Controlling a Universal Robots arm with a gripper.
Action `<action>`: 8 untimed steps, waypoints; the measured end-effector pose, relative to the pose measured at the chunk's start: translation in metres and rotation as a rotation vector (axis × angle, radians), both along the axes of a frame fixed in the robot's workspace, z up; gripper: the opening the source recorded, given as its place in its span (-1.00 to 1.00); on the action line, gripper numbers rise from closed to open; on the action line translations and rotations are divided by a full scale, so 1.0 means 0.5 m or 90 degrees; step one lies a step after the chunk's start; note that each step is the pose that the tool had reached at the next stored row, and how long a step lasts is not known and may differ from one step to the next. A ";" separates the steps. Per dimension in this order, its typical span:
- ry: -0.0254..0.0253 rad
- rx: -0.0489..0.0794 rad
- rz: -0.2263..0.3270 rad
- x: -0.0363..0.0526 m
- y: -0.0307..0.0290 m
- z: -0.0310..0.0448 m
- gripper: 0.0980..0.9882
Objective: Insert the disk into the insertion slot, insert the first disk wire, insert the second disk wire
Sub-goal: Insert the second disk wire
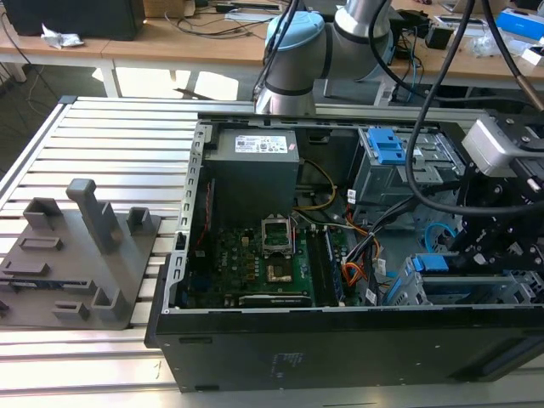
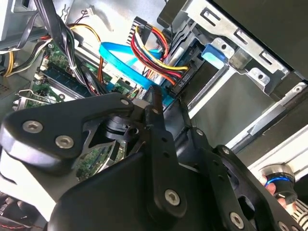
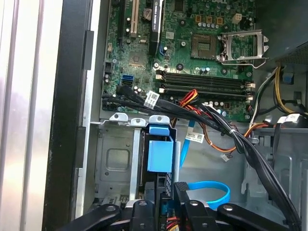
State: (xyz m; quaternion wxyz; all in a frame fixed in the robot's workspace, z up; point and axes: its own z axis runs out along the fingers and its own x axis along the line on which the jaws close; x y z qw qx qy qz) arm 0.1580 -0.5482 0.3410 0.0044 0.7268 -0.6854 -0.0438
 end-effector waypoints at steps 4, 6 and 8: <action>0.0000 -0.001 0.000 0.000 0.000 0.033 -0.54; -0.0003 -0.002 0.000 0.000 0.001 0.046 -0.58; -0.0005 -0.005 0.000 0.000 0.002 0.066 -0.88</action>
